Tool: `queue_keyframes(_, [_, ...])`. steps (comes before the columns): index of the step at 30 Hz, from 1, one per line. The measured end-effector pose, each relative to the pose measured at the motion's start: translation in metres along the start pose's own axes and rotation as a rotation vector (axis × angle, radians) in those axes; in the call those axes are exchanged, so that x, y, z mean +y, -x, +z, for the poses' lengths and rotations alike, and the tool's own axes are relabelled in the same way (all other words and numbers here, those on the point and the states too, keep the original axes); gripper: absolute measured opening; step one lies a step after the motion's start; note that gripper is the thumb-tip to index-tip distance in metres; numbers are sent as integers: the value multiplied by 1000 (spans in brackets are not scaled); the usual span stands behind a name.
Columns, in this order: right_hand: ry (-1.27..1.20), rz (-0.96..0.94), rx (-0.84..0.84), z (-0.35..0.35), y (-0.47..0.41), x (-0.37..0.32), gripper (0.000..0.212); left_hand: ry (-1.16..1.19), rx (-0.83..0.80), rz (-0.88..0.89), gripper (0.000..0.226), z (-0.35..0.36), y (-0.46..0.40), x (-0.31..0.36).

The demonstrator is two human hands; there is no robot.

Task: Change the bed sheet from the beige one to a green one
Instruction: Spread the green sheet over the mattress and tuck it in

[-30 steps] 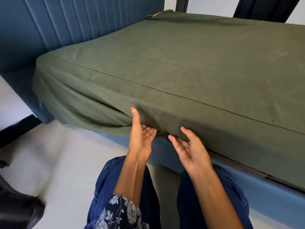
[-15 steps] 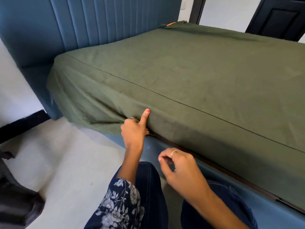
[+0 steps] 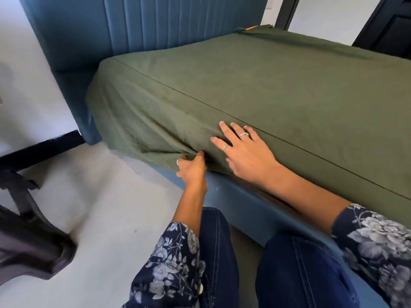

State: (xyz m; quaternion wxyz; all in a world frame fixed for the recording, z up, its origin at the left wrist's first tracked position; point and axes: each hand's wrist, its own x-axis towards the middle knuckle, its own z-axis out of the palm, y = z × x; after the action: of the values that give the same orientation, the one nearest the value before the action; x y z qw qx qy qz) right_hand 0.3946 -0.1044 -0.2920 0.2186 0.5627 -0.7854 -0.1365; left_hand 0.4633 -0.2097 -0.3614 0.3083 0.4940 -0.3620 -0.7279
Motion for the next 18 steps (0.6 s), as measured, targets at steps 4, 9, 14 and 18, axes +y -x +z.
queue_keyframes(4, [11,-39,32,2,1,7,68,-157,21,19,77,13,8,-7])
queue_keyframes(9, [-32,-50,82,8,1,9,69,-144,44,135,60,23,13,-24])
queue_keyframes(14, [-37,-59,109,12,1,10,66,-69,216,345,43,23,12,-16])
queue_keyframes(18, [-32,-64,146,13,1,9,61,-9,252,255,23,19,4,8])
